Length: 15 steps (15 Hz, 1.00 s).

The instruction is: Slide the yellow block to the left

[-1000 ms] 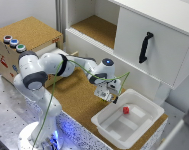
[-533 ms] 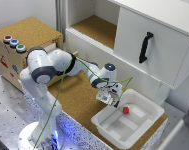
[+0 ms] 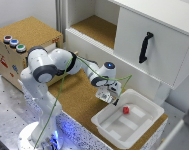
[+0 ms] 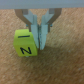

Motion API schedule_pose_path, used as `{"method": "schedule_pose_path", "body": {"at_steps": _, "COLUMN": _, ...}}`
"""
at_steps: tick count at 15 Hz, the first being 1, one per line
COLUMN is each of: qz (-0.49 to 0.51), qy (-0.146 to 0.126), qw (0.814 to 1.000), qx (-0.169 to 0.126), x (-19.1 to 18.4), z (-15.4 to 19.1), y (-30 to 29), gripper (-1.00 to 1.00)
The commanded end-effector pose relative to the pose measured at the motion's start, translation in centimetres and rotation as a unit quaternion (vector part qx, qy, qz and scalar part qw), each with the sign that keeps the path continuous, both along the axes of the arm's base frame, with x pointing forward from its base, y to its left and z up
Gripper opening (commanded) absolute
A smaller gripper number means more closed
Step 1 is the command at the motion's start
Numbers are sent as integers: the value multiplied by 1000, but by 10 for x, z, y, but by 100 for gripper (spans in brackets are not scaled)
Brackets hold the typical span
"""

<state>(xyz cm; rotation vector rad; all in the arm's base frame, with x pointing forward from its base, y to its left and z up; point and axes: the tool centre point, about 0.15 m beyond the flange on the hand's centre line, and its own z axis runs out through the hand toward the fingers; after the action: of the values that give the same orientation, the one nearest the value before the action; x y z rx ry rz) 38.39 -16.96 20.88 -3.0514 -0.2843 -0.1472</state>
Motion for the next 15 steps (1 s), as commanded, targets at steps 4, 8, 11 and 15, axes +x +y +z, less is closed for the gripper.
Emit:
{"method": "schedule_pose_path", "body": {"at_steps": 4, "qz": 1, "qy": -14, "qw": 999, "qx": 28, "x": -10, "z": -4, "y": 35, "gripper": -100}}
{"method": "schedule_pose_path", "body": {"at_steps": 8, "qz": 5, "qy": -12, "qw": 999, "qx": 41, "x": -16, "z": -7, "y": 59, "gripper": -100}}
{"method": "schedule_pose_path", "body": {"at_steps": 11, "qz": 5, "qy": -11, "qw": 999, "qx": 53, "x": -15, "z": -6, "y": 72, "gripper": -100}}
{"method": "schedule_pose_path", "body": {"at_steps": 15, "qz": 22, "qy": -10, "qw": 998, "qx": 64, "x": -15, "z": -3, "y": 95, "gripper": -100}}
